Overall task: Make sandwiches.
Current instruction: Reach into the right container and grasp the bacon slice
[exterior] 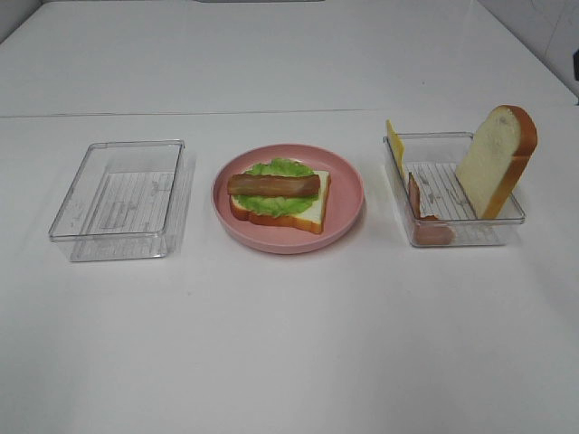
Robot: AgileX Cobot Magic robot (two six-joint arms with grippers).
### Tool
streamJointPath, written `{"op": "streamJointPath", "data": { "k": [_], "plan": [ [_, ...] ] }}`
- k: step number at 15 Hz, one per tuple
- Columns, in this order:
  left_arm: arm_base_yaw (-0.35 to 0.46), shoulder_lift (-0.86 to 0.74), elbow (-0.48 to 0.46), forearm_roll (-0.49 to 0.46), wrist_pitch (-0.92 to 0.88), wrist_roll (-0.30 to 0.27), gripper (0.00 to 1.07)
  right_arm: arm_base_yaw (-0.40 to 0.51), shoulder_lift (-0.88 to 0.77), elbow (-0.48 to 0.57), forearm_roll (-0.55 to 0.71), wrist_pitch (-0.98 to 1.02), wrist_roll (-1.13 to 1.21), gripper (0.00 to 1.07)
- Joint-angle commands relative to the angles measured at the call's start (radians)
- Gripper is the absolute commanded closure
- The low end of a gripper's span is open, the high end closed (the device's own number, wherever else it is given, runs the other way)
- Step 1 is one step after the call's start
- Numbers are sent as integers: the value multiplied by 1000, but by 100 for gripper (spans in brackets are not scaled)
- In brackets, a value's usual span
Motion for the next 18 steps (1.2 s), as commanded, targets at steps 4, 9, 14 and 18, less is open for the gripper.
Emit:
{"op": "streamJointPath", "data": {
  "k": [4, 9, 14, 18],
  "plan": [
    [0, -9, 2, -2, -11, 0, 24, 27, 329, -282, 34, 220, -40, 32],
    [0, -9, 2, -3, -11, -3, 24, 170, 522, -408, -27, 231, -29, 32],
    [0, -9, 2, -5, -11, -3, 24, 194, 741, -511, -12, 275, 43, 32],
    [0, -9, 2, -5, -11, -3, 24, 194, 861, -561, -5, 284, 65, 32]
  ]
}}
